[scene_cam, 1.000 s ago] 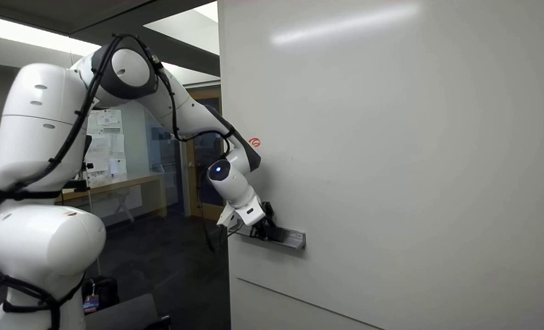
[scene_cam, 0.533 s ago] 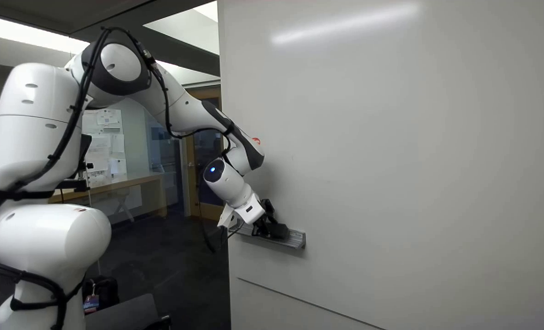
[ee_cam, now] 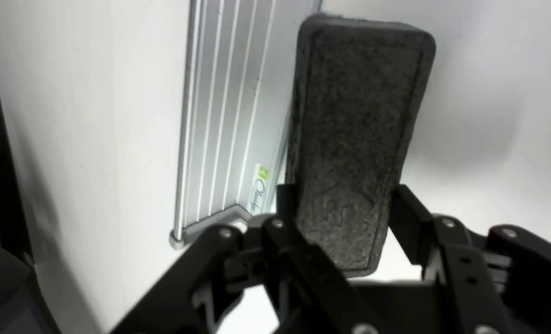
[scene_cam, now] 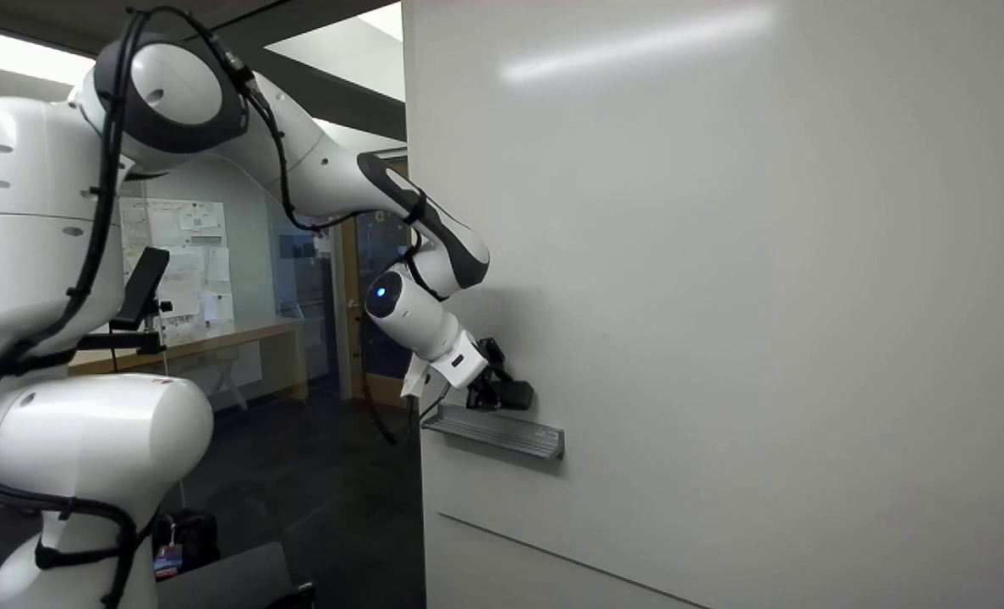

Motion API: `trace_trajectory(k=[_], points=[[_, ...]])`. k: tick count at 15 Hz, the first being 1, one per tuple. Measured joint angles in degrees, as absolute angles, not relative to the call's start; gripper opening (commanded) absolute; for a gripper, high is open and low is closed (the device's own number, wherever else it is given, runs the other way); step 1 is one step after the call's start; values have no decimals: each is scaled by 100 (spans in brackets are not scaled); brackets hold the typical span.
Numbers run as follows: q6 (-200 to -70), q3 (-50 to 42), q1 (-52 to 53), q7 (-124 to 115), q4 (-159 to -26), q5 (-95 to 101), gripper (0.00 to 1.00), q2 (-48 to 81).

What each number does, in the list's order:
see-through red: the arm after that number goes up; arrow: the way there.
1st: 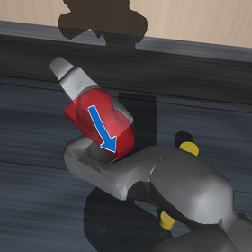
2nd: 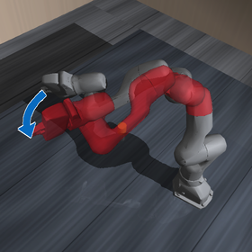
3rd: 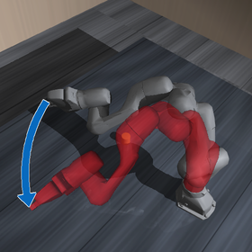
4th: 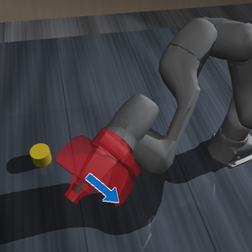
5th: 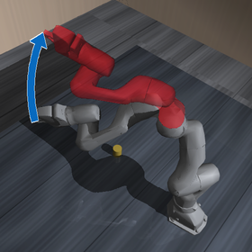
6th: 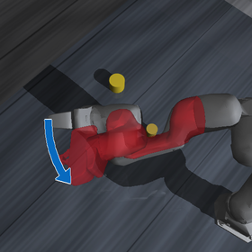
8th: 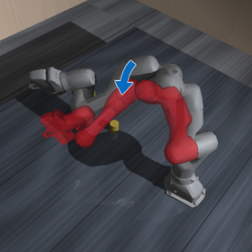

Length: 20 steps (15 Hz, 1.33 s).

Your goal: Use the duster to erase the board

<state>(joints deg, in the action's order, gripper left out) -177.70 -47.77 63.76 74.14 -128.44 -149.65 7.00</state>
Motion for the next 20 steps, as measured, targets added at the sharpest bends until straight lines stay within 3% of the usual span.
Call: trace_trajectory(k=[5, 9, 20], points=[[-17417, -5677, 6714, 7638, -12599, -14893, 29, -43], [-17178, -5603, 6341, 7952, -12548, -14879, 29, -501], [-16490, -2653, 4144, 8549, -13607, -14883, 29, -2731]])
